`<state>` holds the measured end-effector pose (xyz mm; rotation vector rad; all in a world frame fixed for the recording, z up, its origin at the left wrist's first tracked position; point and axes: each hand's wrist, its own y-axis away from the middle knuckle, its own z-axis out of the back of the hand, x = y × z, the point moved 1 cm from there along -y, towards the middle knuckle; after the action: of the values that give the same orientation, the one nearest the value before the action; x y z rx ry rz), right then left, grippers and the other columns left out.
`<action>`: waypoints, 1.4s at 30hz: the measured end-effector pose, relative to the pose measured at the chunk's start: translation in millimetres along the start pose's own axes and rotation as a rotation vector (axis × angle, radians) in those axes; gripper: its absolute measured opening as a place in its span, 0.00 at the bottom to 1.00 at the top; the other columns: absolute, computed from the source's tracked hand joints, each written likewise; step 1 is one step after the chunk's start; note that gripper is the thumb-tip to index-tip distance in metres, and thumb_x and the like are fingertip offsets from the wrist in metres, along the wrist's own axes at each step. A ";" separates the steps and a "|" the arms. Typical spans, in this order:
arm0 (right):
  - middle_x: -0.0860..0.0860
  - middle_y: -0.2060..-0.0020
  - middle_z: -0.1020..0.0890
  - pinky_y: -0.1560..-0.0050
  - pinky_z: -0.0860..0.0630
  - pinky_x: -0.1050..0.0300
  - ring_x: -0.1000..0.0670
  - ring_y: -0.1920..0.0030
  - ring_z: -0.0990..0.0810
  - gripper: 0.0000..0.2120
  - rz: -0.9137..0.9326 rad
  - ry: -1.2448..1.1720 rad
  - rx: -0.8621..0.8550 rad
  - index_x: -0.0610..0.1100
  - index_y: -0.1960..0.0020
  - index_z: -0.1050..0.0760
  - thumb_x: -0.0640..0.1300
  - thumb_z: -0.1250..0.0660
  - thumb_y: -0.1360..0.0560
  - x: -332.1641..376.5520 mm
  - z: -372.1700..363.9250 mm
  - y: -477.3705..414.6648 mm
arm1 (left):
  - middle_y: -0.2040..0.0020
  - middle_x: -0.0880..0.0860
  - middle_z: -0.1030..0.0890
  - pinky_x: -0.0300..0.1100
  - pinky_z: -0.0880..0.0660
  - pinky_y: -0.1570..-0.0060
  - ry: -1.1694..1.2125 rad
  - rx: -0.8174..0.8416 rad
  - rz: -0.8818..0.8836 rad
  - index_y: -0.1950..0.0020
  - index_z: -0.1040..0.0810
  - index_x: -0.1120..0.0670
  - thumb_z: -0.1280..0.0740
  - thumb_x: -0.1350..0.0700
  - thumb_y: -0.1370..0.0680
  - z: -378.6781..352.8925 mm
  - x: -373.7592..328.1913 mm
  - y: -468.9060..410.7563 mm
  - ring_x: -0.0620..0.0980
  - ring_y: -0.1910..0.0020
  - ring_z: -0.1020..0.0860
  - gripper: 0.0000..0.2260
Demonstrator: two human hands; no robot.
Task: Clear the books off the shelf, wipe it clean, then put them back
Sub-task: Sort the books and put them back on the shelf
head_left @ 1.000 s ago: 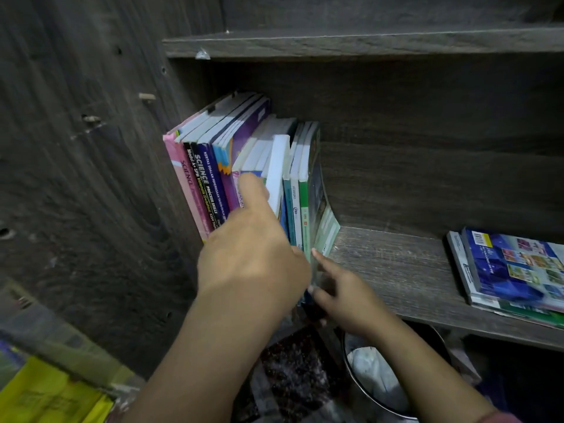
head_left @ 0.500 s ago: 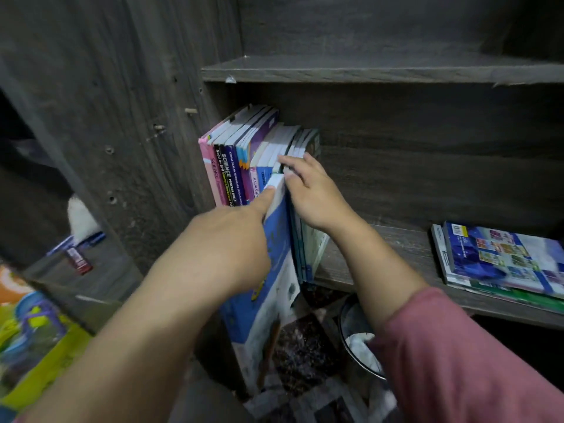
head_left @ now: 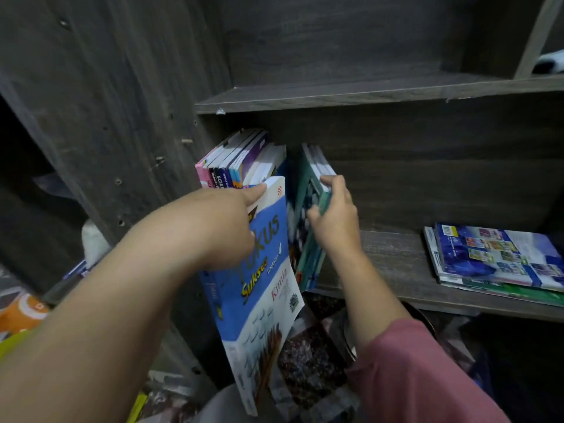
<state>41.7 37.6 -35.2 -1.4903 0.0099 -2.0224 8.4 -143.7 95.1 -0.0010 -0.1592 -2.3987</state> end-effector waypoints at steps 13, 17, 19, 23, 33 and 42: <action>0.58 0.33 0.32 0.54 0.33 0.79 0.57 0.43 0.27 0.30 0.066 -0.080 0.079 0.62 0.29 0.44 0.42 0.33 0.23 -46.2 39.0 7.2 | 0.36 0.59 0.25 0.48 0.27 0.51 0.033 -0.319 0.065 0.21 0.49 0.43 0.39 0.62 0.24 -32.8 -56.8 -128.2 0.60 0.41 0.25 0.35; 0.47 0.27 0.32 0.41 0.24 0.46 0.43 0.37 0.24 0.50 0.106 -0.103 0.099 0.73 0.30 0.70 0.46 0.31 0.23 -47.7 40.0 9.4 | 0.49 0.60 0.21 0.48 0.31 0.66 0.069 -0.413 0.042 0.20 0.50 0.46 0.39 0.62 0.21 -65.3 -67.6 -153.6 0.59 0.58 0.24 0.33; 0.50 0.24 0.38 0.39 0.26 0.42 0.43 0.34 0.26 0.52 0.126 -0.106 0.114 0.73 0.32 0.73 0.47 0.30 0.24 -47.3 40.1 10.5 | 0.44 0.61 0.23 0.50 0.30 0.61 0.161 -0.551 -0.007 0.22 0.43 0.51 0.39 0.59 0.20 -69.1 -64.1 -152.2 0.63 0.51 0.23 0.27; 0.52 0.23 0.39 0.36 0.27 0.41 0.45 0.31 0.29 0.54 0.155 -0.147 0.204 0.74 0.34 0.76 0.46 0.30 0.24 -44.5 34.8 14.8 | 0.41 0.57 0.26 0.55 0.31 0.47 0.027 -0.770 -0.135 0.31 0.26 0.52 0.38 0.42 0.22 -78.9 -27.2 -129.3 0.58 0.41 0.32 0.22; 0.51 0.23 0.41 0.28 0.36 0.45 0.52 0.26 0.38 0.50 0.057 -0.124 0.504 0.77 0.33 0.70 0.41 0.33 0.22 -61.2 -10.8 19.8 | 0.29 0.51 0.31 0.50 0.40 0.29 0.143 -0.582 -0.205 0.22 0.41 0.50 0.24 0.49 0.30 -83.1 15.7 -112.5 0.50 0.28 0.37 0.40; 0.58 0.24 0.43 0.29 0.35 0.47 0.50 0.26 0.37 0.46 -0.047 0.015 0.628 0.80 0.33 0.64 0.46 0.32 0.23 -80.4 -35.0 18.7 | 0.29 0.47 0.33 0.43 0.41 0.30 0.303 -0.652 -0.275 0.23 0.40 0.45 0.24 0.47 0.31 -100.3 20.2 -118.4 0.46 0.27 0.39 0.40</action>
<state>34.0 48.9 -123.8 -1.0757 -0.6015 -1.8301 -81.6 -82.1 -17.1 0.0850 0.8074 -2.5768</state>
